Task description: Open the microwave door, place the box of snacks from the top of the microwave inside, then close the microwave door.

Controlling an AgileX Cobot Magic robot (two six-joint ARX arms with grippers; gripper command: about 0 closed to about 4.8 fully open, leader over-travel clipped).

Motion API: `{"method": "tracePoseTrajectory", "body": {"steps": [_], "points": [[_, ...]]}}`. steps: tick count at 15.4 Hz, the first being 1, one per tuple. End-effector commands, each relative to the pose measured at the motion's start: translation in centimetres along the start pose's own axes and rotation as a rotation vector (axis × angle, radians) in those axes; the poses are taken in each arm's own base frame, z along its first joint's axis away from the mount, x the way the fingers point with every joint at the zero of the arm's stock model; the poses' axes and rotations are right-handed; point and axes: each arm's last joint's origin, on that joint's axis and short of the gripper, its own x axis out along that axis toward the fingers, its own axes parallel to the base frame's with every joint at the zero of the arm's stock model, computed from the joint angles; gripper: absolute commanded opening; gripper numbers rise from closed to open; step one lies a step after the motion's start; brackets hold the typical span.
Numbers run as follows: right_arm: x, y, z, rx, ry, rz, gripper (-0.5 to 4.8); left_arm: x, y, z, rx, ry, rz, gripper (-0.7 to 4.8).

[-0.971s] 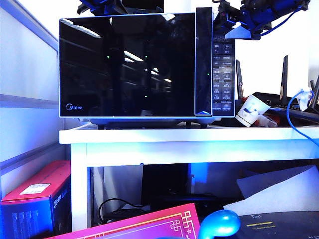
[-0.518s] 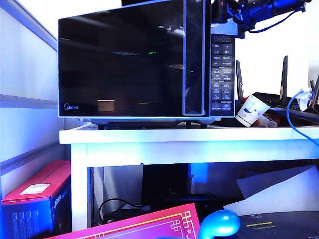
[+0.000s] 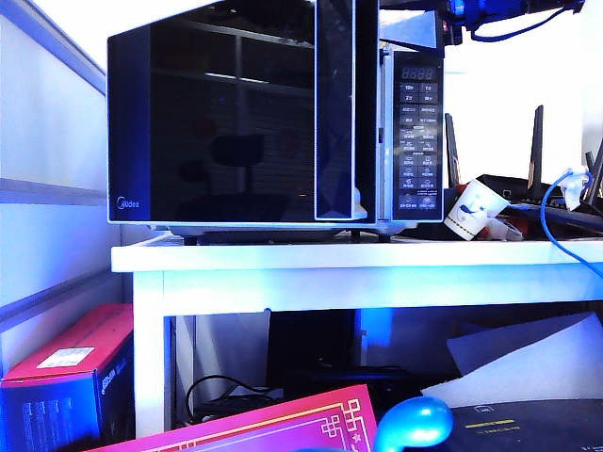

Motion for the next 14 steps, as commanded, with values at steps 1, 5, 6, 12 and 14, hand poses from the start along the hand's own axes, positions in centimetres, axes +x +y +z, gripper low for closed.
{"method": "tracePoseTrajectory", "body": {"steps": [1, 5, 6, 12, 14], "points": [[0.1, 0.7, 0.5, 0.033, 0.001, 0.081, 3.54, -0.2, -0.2, 0.2, -0.005, 0.003, -0.01, -0.06], [0.9, 1.4, 0.4, 0.05, 0.012, 0.148, 3.54, -0.2, -0.2, 0.1, -0.011, 0.015, -0.01, -0.06], [1.4, 1.7, 0.4, 0.049, 0.014, 0.169, 3.54, -0.1, -0.3, 0.0, -0.011, 0.017, -0.012, -0.06], [3.4, 3.4, 0.3, 0.067, 0.026, 0.275, 3.54, -0.1, -0.4, 0.0, -0.013, 0.025, -0.035, -0.06], [4.2, 4.1, 0.3, 0.083, 0.031, 0.307, 3.54, -0.1, -0.4, -0.1, -0.014, 0.028, -0.035, -0.06]]}}
